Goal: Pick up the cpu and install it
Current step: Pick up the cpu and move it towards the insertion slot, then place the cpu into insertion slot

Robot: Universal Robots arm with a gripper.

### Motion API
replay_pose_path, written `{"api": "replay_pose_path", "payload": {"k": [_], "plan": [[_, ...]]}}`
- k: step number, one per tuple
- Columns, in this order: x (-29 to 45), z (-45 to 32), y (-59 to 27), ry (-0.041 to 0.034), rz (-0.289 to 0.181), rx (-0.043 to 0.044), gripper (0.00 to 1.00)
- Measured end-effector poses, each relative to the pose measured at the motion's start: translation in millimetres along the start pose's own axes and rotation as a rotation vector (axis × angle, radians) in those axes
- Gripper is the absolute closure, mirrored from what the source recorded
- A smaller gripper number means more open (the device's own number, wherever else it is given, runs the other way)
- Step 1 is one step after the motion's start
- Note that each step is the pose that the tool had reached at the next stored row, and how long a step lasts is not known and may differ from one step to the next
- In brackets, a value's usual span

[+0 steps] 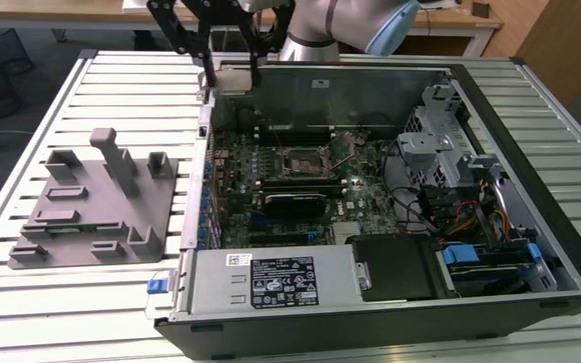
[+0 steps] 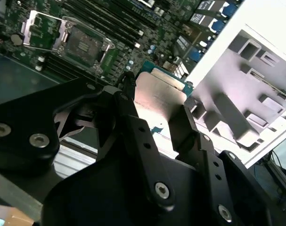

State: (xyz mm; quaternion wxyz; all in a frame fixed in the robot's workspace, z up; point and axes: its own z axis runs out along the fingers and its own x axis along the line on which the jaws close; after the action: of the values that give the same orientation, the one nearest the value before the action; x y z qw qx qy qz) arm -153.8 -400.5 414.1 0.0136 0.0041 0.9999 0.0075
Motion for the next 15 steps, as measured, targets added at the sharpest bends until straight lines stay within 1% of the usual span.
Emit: {"api": "replay_pose_path", "payload": {"k": [8,10,15], "plan": [[-34.1,1.9,1.9,-0.0004,0.0,0.0,0.47],[-41.5,2.2,2.4,-0.0008,0.0,0.0,0.47],[-49.4,2.6,2.5,-0.0013,0.004,0.0002,0.47]]}}
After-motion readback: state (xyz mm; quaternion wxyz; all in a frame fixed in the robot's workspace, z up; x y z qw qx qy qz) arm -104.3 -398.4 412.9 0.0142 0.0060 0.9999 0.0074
